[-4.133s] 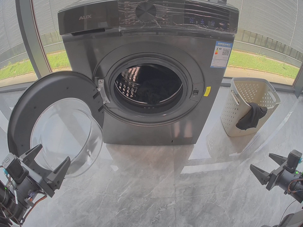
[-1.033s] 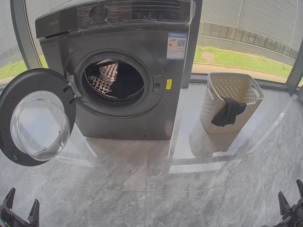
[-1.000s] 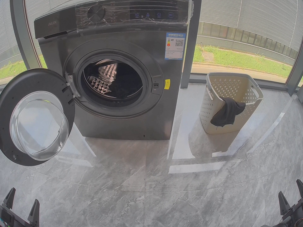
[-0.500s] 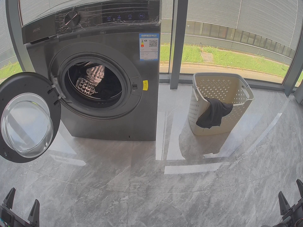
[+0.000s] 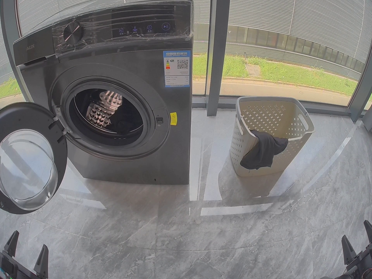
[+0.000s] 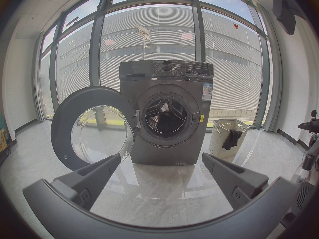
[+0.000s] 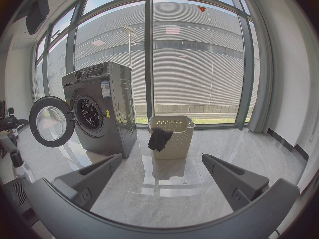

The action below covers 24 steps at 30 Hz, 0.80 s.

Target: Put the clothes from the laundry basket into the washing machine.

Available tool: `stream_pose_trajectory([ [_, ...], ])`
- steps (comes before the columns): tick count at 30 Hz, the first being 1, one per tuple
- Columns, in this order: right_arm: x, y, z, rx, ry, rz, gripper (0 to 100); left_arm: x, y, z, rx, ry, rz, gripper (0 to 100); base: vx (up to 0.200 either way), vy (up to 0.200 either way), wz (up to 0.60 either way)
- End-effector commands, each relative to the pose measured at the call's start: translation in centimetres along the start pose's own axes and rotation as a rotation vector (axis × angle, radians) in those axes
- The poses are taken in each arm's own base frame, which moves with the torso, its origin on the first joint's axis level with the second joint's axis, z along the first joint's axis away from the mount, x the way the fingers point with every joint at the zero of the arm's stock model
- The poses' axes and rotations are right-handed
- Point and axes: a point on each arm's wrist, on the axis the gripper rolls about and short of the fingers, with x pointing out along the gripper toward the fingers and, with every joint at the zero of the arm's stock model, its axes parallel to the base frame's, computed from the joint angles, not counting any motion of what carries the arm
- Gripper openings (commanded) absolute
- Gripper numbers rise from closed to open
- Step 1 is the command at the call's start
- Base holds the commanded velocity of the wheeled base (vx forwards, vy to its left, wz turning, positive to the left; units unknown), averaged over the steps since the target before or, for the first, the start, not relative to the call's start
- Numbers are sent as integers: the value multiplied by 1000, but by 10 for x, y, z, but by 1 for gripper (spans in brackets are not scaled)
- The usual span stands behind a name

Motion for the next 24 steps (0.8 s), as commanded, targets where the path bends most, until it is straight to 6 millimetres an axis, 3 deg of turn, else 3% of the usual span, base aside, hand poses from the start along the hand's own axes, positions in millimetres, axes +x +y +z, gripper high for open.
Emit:
stream_pose_trajectory([
  [1, -1, 0, -2, 0, -8, 0, 100, 0, 0, -5, 0, 1, 1, 100, 200, 0, 0],
  [11, -1, 0, -2, 0, -8, 0, 100, 0, 0, -5, 0, 1, 2, 100, 20, 0, 0],
  [24, -1, 0, -2, 0, -8, 0, 100, 0, 0, -5, -2, 1, 1, 100, 0, -200, 0],
])
